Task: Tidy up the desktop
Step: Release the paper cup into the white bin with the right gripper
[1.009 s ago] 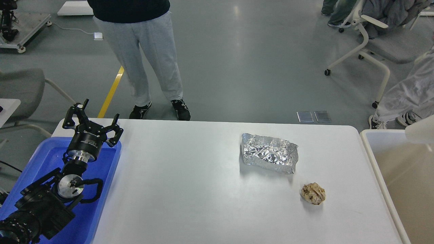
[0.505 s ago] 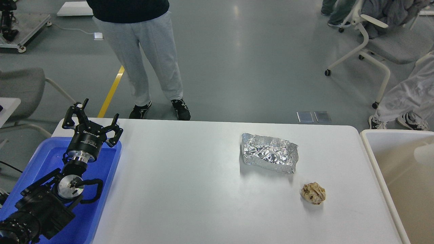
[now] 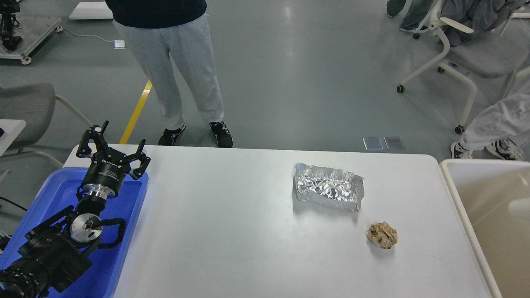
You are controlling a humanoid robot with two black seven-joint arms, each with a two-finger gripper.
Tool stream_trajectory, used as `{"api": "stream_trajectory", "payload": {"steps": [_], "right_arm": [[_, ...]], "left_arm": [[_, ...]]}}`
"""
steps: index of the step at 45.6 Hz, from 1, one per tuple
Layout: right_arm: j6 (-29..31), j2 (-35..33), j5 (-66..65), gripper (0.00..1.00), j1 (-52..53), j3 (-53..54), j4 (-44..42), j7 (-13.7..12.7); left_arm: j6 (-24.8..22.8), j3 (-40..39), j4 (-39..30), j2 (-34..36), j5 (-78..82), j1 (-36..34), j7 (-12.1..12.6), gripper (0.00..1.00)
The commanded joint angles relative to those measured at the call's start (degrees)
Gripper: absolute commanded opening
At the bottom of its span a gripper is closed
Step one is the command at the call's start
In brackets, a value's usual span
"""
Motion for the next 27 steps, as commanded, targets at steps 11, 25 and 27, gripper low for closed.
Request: {"api": "stream_trajectory", "payload": {"steps": [11,25,27], "right_arm": [[3.87,10.28,0.41,0.00,-1.68,-7.44,-16.00,-5.91],[2.99,10.37,0.50,0.00,-1.68,-7.26,-16.27,-6.53],[2.91,10.37,0.58,0.00,-1.68,-7.18,-16.35,-6.53]], "left_arm": [[0.00,-0.04,0.05,0.00,0.00,0.08,0.00,1.00],[0.00,-0.04,-0.04,0.00,0.00,0.00,0.00,1.00],[0.00,0.04,-0.04,0.00,0.00,0.00,0.00,1.00]]}}
